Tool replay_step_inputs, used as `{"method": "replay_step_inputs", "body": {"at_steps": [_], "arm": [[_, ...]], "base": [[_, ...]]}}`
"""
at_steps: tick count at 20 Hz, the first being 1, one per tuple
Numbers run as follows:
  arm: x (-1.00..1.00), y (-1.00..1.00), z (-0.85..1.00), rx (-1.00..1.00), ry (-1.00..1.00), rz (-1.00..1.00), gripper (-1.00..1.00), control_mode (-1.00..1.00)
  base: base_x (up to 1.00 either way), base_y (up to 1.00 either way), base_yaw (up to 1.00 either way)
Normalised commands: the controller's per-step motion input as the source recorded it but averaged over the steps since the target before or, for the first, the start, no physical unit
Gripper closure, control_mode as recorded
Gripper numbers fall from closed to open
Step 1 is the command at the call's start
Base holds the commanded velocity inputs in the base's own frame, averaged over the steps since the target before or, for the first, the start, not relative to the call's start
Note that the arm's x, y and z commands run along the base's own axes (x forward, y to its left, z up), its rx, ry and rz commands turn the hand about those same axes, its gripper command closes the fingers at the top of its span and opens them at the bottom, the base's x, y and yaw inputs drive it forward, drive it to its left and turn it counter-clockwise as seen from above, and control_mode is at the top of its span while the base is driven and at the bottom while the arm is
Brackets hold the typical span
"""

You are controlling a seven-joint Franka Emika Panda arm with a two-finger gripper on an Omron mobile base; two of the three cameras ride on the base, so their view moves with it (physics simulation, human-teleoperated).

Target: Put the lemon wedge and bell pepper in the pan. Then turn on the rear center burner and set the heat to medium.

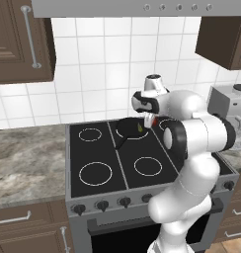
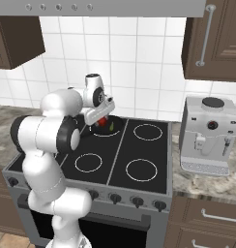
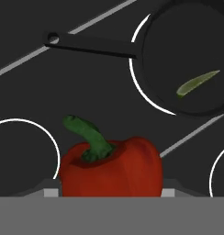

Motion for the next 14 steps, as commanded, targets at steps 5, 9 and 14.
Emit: {"method": "replay_step_inputs", "body": {"at_steps": [5, 9, 14], "arm": [[0.27, 0.19, 0.0, 0.0, 0.0, 0.03, 1.0, -1.0], [0.31, 0.14, -0.05, 0.0, 0.03, 0.02, 1.0, -1.0], [0.4, 0.1, -0.26, 0.0, 0.08, 0.02, 1.0, -1.0]], "base": [[0.0, 0.0, 0.0], [0.0, 0.0, 0.0], [0.0, 0.0, 0.0]]}}
